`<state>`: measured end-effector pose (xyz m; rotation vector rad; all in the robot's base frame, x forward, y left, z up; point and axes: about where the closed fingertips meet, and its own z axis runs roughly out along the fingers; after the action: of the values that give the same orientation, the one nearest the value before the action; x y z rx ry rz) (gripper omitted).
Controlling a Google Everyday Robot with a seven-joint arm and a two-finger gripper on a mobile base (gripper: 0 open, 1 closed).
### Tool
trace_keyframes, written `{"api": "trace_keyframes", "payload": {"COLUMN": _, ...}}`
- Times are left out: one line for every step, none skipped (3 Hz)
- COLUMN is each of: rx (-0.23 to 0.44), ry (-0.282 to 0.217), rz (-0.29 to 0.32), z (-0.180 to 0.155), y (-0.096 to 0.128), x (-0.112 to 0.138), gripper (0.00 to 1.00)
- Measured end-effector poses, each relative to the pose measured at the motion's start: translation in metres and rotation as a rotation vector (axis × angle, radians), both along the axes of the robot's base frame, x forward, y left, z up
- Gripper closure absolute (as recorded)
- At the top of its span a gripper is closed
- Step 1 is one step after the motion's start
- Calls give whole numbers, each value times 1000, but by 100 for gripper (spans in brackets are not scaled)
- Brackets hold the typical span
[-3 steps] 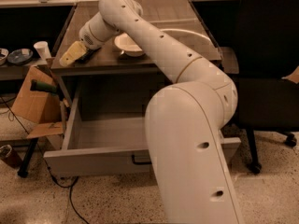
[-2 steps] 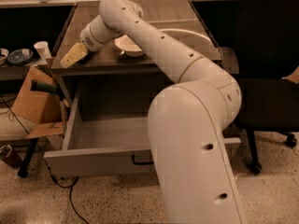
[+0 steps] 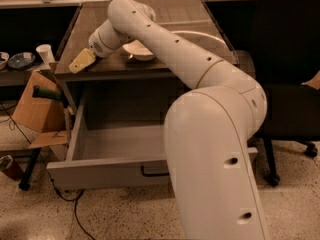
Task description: Place rxbar blueberry into top drawer
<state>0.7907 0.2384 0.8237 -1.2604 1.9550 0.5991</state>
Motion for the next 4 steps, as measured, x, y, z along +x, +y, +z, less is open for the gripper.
{"api": "trace_keyframes", "payload": {"rx": -1, "ry": 0, "rz": -12, "z": 1, "y": -4, "x": 0, "gripper": 38}}
{"api": "trace_keyframes", "payload": {"rx": 1, "ry": -2, "rz": -15, "z": 1, "y": -5, "x": 0, "gripper": 49}}
{"api": "trace_keyframes", "payload": {"rx": 0, "ry": -2, "rz": -15, "z": 6, "y": -5, "x": -1, "gripper": 66}}
{"api": "trace_keyframes", "payload": {"rx": 7, "ry": -8, "rz": 1, "z": 8, "y": -7, "x": -4, "gripper": 90}}
